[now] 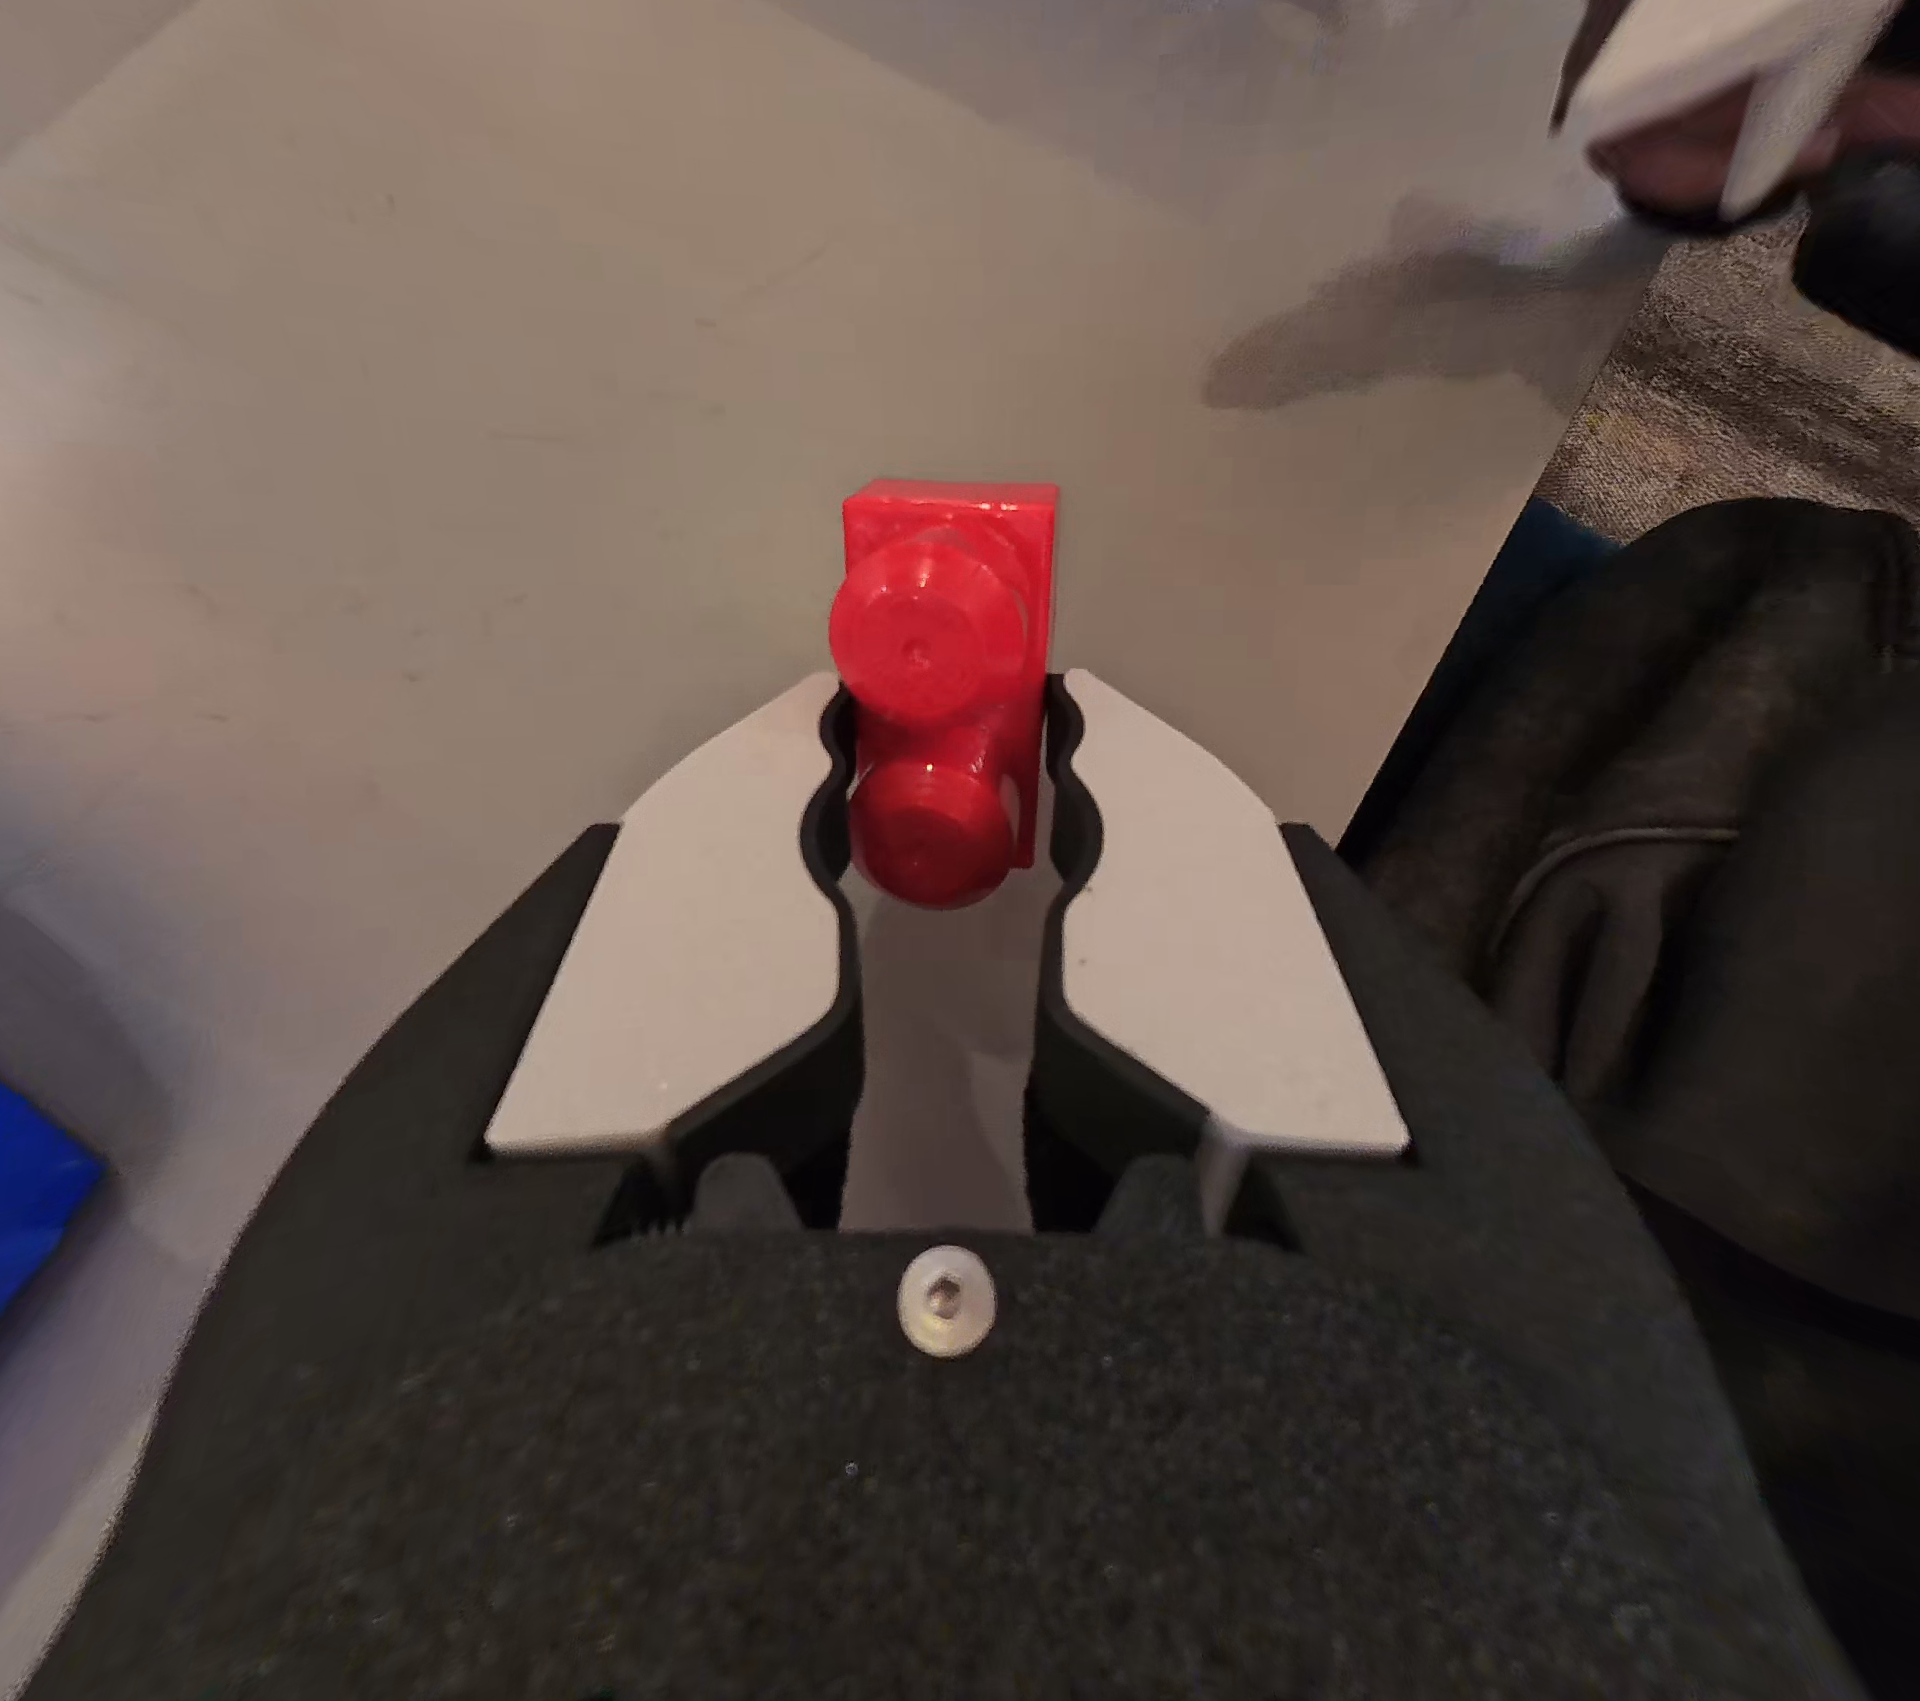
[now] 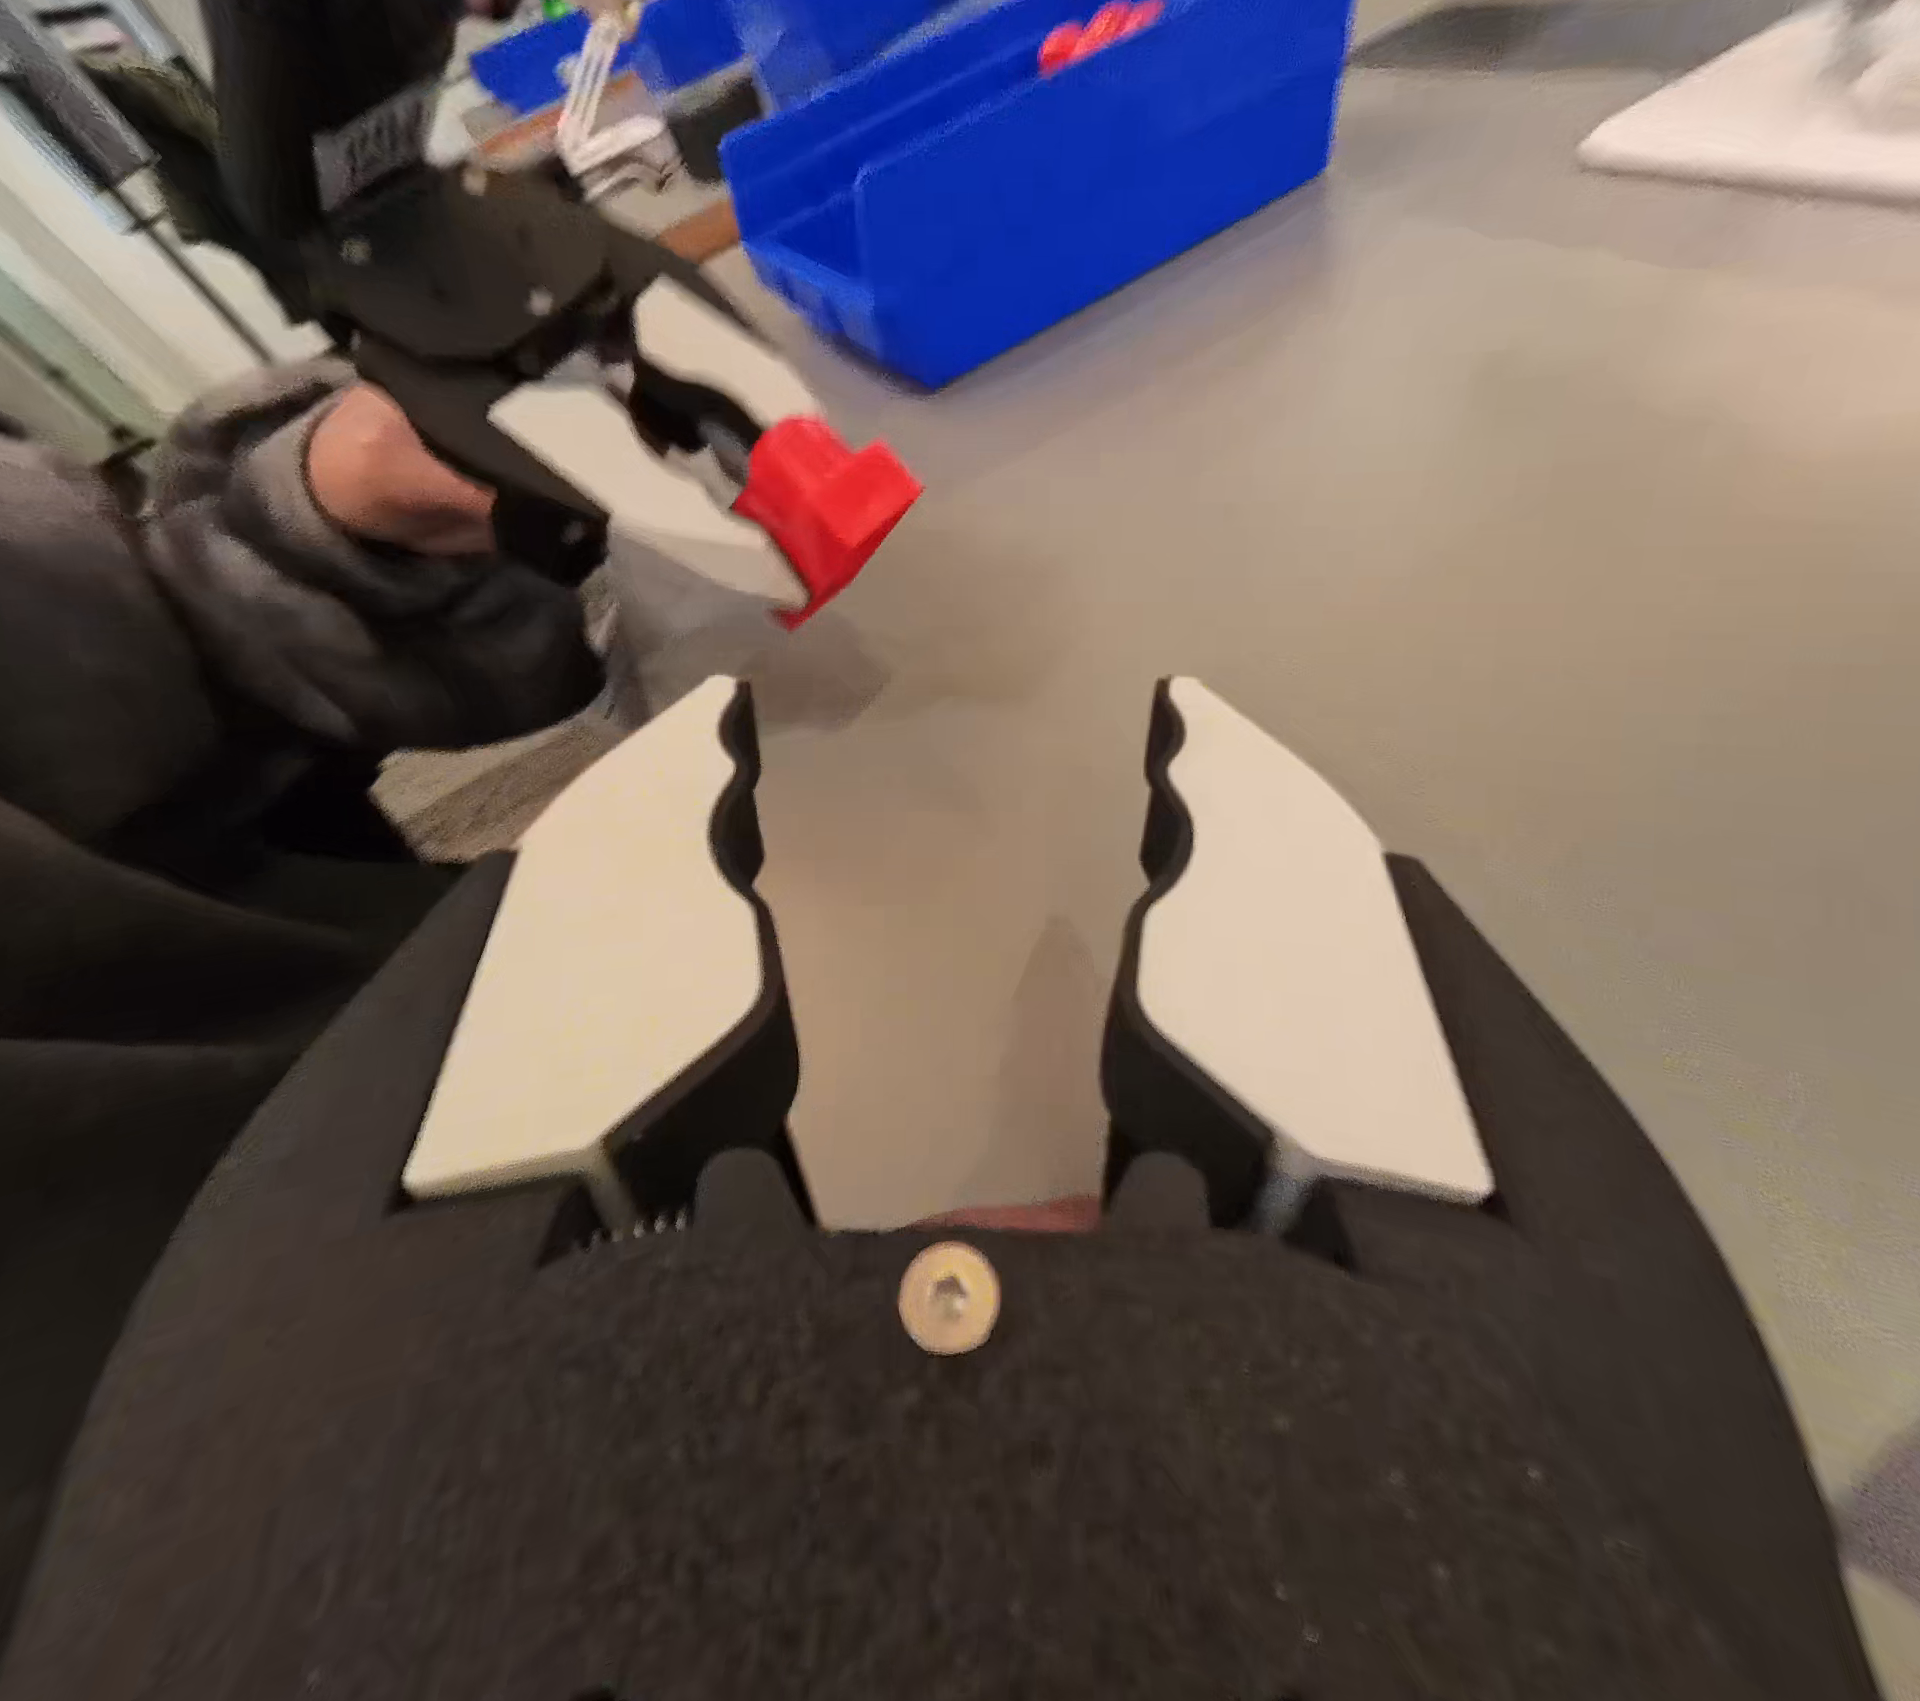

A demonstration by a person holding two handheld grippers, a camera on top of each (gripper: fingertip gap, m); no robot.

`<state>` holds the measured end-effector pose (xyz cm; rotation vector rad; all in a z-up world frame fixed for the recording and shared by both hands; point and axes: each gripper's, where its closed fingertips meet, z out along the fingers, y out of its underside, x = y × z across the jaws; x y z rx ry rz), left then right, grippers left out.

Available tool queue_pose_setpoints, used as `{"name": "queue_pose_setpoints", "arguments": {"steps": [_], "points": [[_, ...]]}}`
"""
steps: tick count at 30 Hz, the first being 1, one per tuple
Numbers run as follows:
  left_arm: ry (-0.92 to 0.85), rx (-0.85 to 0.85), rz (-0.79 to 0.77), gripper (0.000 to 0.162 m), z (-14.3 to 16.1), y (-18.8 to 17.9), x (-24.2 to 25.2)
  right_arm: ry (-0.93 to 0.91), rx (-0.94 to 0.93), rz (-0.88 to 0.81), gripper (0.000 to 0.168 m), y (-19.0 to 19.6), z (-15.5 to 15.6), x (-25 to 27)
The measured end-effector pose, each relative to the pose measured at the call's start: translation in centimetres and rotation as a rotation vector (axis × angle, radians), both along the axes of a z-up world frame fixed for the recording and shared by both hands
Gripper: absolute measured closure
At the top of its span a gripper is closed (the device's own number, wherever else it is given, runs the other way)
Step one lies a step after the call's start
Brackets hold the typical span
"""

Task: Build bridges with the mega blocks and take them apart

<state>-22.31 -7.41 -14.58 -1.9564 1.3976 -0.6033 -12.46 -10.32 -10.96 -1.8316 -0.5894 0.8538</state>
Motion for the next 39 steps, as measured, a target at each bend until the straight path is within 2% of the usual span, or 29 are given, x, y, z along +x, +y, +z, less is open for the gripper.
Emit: {"name": "queue_pose_setpoints", "arguments": {"steps": [2,6,13,18,20,25,31,32,34,37,39], "points": [[0.004,0.003,-0.010,0.128,-0.1,-0.1,0.1,-0.059,-0.033,0.007,0.095,-0.5,-1.3,-0.1],[0.034,-0.013,-0.024,0.128,-0.8,0.3,0.7,-0.066,-0.003,-0.045,0.093,0.0,-0.8,0.9],[0.380,0.045,0.016,0.128,-1.4,8.2,2.2,-0.198,0.032,-0.085,0.091,0.3,-2.1,2.2],[0.454,-0.088,-0.023,0.128,-2.1,12.5,5.9,-0.241,0.032,-0.103,0.094,0.4,-2.8,3.1],[0.501,-0.088,-0.010,0.128,-2.6,14.1,6.6,-0.237,0.018,-0.112,0.094,0.4,-3.0,3.5],[0.575,-0.039,-0.018,0.128,-3.8,15.3,7.7,-0.216,0.001,-0.114,0.095,0.2,-3.1,4.2],[0.559,-0.043,-0.048,0.128,-4.8,15.0,8.6,-0.219,-0.003,-0.121,0.096,0.2,-3.2,4.5],[0.553,-0.041,-0.044,0.124,-4.7,15.0,8.5,-0.225,0.000,-0.125,0.096,0.2,-3.2,4.5],[0.529,-0.025,-0.005,0.107,-3.8,14.9,7.7,-0.232,0.006,-0.139,0.096,0.3,-3.1,4.6],[0.363,0.010,0.050,0.104,-1.0,13.4,5.9,-0.243,0.006,-0.184,0.096,0.6,-3.2,5.1],[0.135,-0.016,0.076,0.104,1.2,10.8,5.3,-0.266,-0.010,-0.268,0.096,1.2,-3.4,6.1]]}}
